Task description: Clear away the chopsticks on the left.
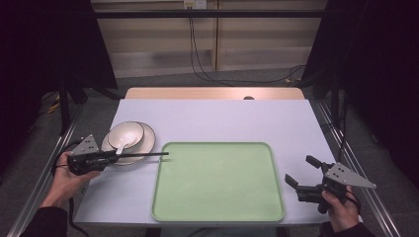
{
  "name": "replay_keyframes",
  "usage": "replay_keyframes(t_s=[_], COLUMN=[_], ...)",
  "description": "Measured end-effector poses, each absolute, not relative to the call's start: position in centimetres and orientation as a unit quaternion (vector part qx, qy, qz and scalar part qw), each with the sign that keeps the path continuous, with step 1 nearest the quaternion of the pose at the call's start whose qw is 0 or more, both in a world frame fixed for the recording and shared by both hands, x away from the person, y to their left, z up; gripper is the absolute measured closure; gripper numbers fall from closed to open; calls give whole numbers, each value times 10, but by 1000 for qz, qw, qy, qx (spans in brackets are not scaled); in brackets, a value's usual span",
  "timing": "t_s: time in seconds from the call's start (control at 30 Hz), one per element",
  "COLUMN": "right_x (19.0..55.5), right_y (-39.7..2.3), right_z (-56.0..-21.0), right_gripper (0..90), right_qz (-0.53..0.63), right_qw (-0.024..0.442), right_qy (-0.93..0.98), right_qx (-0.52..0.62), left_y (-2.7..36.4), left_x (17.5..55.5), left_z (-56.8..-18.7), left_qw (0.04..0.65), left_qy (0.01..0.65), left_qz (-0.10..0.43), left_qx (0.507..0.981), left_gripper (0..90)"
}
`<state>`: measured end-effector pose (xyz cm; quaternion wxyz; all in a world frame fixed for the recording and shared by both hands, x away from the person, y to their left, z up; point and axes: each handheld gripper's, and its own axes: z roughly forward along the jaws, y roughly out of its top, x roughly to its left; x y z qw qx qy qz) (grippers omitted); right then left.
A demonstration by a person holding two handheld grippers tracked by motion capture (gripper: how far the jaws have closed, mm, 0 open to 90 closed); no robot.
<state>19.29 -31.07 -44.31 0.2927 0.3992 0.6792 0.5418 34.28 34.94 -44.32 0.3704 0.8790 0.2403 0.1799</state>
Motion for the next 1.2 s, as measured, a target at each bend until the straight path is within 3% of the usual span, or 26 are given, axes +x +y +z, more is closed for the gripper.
replay_keyframes(t_s=[0.5, 0.8, 0.9, 1.2], right_x=[193, 193, 193, 193], right_y=[-311, -311, -311, -311], right_z=[-443, -443, -443, -443], right_gripper=[19, 22, 23, 23], right_qz=[544, 543, 543, 542], right_qw=[292, 294, 293, 293], right_qy=[679, 680, 680, 681], right_qx=[398, 396, 395, 395], left_y=[346, 346, 349, 342], left_x=[345, 344, 343, 344], left_z=[-445, -446, -447, -449], left_qw=[368, 369, 370, 360], left_qy=[217, 209, 217, 192], left_qz=[174, 185, 189, 182], left_qx=[887, 887, 883, 894], left_gripper=[740, 714, 669, 729])
